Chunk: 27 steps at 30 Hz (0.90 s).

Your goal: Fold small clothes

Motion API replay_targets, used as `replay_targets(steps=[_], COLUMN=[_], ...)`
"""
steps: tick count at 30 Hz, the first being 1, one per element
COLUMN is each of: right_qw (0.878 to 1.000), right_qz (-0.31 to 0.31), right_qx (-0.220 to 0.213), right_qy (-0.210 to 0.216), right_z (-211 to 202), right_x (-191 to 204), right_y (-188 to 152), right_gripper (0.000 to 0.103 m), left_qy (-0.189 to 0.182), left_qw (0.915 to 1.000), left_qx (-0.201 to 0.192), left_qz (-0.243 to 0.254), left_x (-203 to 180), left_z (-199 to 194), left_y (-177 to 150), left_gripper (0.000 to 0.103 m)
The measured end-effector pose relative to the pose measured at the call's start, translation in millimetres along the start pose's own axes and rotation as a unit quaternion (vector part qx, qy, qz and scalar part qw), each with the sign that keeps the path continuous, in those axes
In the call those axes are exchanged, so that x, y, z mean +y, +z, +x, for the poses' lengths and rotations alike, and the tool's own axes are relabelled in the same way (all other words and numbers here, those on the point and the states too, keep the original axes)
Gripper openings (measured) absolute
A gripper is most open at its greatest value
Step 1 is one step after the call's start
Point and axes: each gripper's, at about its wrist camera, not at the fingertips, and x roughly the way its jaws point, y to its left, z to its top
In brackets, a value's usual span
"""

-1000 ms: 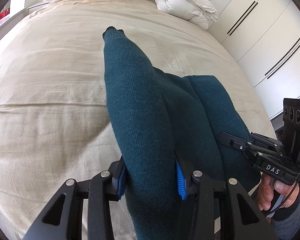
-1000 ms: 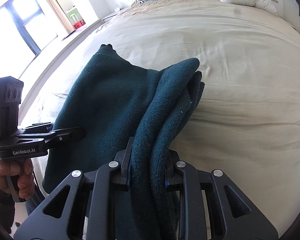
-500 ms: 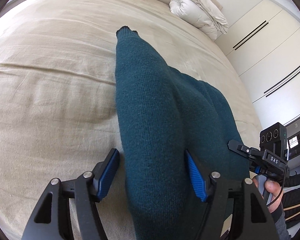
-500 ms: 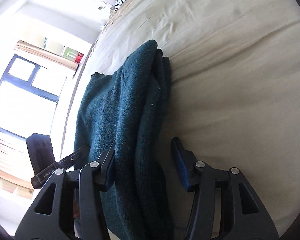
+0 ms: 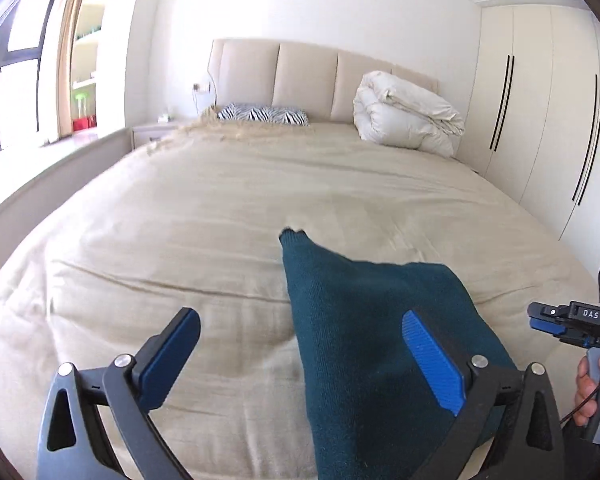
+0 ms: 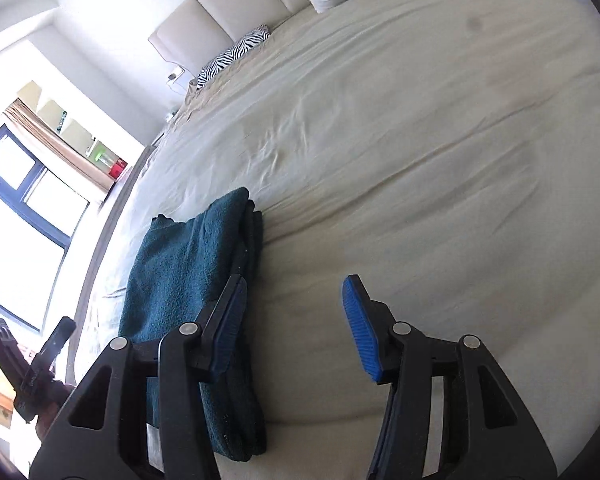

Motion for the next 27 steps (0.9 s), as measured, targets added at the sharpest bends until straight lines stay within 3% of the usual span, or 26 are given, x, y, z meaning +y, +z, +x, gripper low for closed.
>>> replay_targets(steps=[3,5,6,10,12,14,16,19,21,23,25,27], right_qw=[0.997,0.989,0.983,0.942,0.917,0.9,0.897,0.918,0.931,0.938,0.944,0.954], right_qz=[-0.047,-0.081,-0.102,-0.17,-0.192,-0.212,-0.222,-0.224,-0.224,-0.23,-0.229,-0.217], right_qx=[-0.067,-0.118,-0.149,-0.284,-0.344,-0.378,-0.378,-0.326,-0.287,-0.249,-0.213,-0.172], right_qy=[-0.016,-0.033,-0.043,-0.059,-0.057,-0.053,-0.052,-0.026,-0.032,-0.074,-0.106,-0.118], right_z=[-42,-69,-84,-146,-174,-194,-208,-207,-196,-176,-153,-133], right_x=[26,51,63,108,126,142,151,157,158,157,150,141], right_y=[6,9,9,8,7,7,7,13,8,1,-7,-16], right_gripper=[0.058,0.074,0.077,0.103,0.103,0.103,0.103,0.103,0.103,0.103,0.103,0.103], left_qy=[0.046,0.075,0.086,0.078,0.08,0.09,0.092,0.064,0.067,0.08,0.066,0.072], left_qw=[0.9934,0.9849,0.9808,0.9771,0.9742,0.9699,0.9704,0.9816,0.9873,0.9912,0.9954,0.9938], left_qx=[-0.096,-0.142,-0.162,-0.189,-0.193,-0.199,-0.198,-0.154,-0.107,-0.052,0.013,0.068], left_qz=[0.045,0.064,0.068,0.059,0.086,0.108,0.103,0.093,0.096,0.091,0.068,0.051], left_x=[-14,-23,-27,-35,-41,-48,-49,-51,-56,-56,-51,-46], left_z=[-40,-62,-72,-109,-121,-128,-131,-119,-98,-73,-46,-22], left_y=[19,36,45,74,83,87,87,83,70,56,38,20], left_gripper=[0.103,0.103,0.103,0.103,0.103,0.103,0.103,0.103,0.103,0.103,0.103,0.103])
